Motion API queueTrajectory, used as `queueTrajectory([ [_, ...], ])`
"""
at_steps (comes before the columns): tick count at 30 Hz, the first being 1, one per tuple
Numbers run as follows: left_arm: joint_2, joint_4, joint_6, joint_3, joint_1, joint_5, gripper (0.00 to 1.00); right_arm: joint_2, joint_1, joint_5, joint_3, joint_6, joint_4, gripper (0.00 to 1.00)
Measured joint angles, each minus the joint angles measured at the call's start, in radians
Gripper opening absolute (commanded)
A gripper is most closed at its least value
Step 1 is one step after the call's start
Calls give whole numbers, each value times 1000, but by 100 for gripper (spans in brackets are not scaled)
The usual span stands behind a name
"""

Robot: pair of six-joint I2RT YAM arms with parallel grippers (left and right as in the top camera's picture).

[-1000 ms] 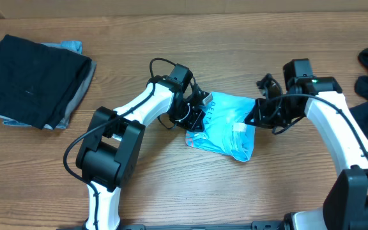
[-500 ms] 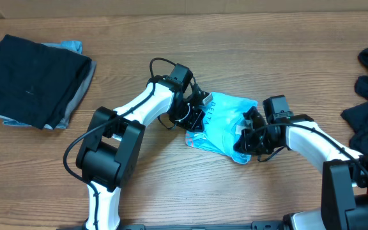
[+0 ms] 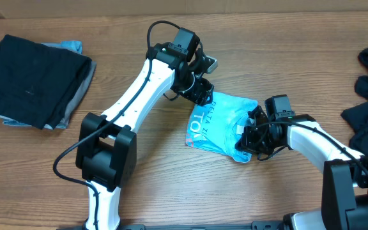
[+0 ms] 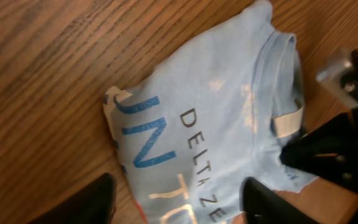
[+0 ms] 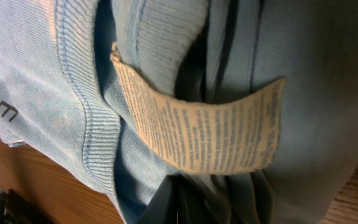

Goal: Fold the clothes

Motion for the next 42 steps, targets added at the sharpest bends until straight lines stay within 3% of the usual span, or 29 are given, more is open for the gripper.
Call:
queueTrajectory([
  [1,1,0,-3,0,0,-2,100,0,0,0,0,2,1,4],
  [11,189,-54,183,0,-13,-21,100,0,0,1,0,2,3,4],
  [21,238,-81,288,39,-13,161,96,-1,0,2,-2,2,7,4],
  [24,248,-85,298,39,-14,219,81,-1,-1,3,-2,3,9,4],
  [25,251,-88,302,39,-18,229,69,-2,0,2,-3,2,10,4],
  [28,268,-108,309,35,-39,247,16,-2,-1,4,-3,2,10,4],
  [29,276,-114,308,33,-46,244,6,-2,-1,5,-3,2,10,4],
  [35,289,-136,305,33,-48,265,4,-10,-8,-9,-4,-25,30,4],
  [38,289,-171,285,43,-48,250,4,-60,-22,0,32,-37,-37,4],
  [39,289,-188,278,53,-46,237,4,-88,-27,3,59,-40,-64,13],
  [41,289,-213,266,77,-39,212,4,-166,-39,9,135,-48,-125,43],
  [42,289,-224,257,95,-34,198,4,-207,-46,12,169,-45,-144,50],
])
